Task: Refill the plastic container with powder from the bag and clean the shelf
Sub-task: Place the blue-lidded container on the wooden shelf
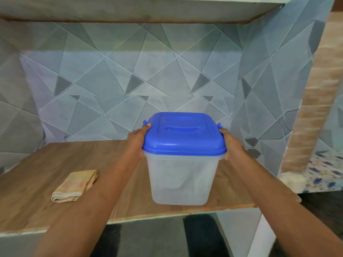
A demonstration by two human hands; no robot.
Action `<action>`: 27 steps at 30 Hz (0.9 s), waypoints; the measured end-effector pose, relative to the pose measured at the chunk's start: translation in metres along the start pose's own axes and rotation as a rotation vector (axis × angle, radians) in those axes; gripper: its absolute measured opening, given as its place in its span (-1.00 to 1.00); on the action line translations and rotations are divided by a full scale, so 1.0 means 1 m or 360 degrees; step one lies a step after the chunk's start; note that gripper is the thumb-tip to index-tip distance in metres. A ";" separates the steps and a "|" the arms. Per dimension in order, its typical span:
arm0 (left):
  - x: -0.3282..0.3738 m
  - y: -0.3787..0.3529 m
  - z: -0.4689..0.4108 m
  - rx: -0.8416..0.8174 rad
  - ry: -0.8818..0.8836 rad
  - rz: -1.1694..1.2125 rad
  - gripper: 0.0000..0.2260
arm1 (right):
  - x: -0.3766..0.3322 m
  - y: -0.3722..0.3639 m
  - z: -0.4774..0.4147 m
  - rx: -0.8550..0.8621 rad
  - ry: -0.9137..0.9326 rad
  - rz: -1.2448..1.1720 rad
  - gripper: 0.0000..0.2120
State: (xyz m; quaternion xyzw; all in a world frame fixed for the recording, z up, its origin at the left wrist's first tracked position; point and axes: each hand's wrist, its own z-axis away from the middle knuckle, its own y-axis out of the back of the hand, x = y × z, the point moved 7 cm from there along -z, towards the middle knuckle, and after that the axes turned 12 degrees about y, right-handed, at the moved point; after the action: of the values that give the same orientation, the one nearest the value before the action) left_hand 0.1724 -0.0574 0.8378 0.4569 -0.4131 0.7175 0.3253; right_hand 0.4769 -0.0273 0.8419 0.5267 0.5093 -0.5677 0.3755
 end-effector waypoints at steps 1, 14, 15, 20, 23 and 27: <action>0.002 -0.006 -0.011 -0.0003 0.0004 0.0012 -0.67 | 0.000 -0.003 -0.011 0.0019 0.0008 -0.0002 -0.79; -0.007 -0.038 -0.111 -0.0013 0.0076 0.0132 -0.85 | 0.031 -0.050 -0.132 -0.0243 -0.0080 -0.0085 -0.67; -0.007 -0.040 -0.112 -0.0005 0.0100 0.0130 -0.84 | 0.035 -0.053 -0.137 -0.0246 -0.0089 -0.0063 -0.66; -0.001 -0.039 -0.119 0.0110 0.0133 0.0035 -0.81 | 0.038 -0.054 -0.156 -0.0240 -0.0091 0.0112 -0.65; 0.011 -0.031 -0.126 0.0282 0.0121 -0.0277 -0.89 | 0.028 -0.054 -0.171 -0.0273 -0.0041 0.0288 -0.74; 0.017 -0.033 -0.137 0.0308 0.0157 -0.0555 -0.71 | 0.025 -0.066 -0.188 -0.0431 -0.0038 0.0512 -0.49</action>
State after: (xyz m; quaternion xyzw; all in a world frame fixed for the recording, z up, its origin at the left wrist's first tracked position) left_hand 0.1404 0.0809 0.8305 0.5148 -0.2405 0.7082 0.4191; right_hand 0.4497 0.1716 0.8432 0.5391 0.4858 -0.4330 0.5348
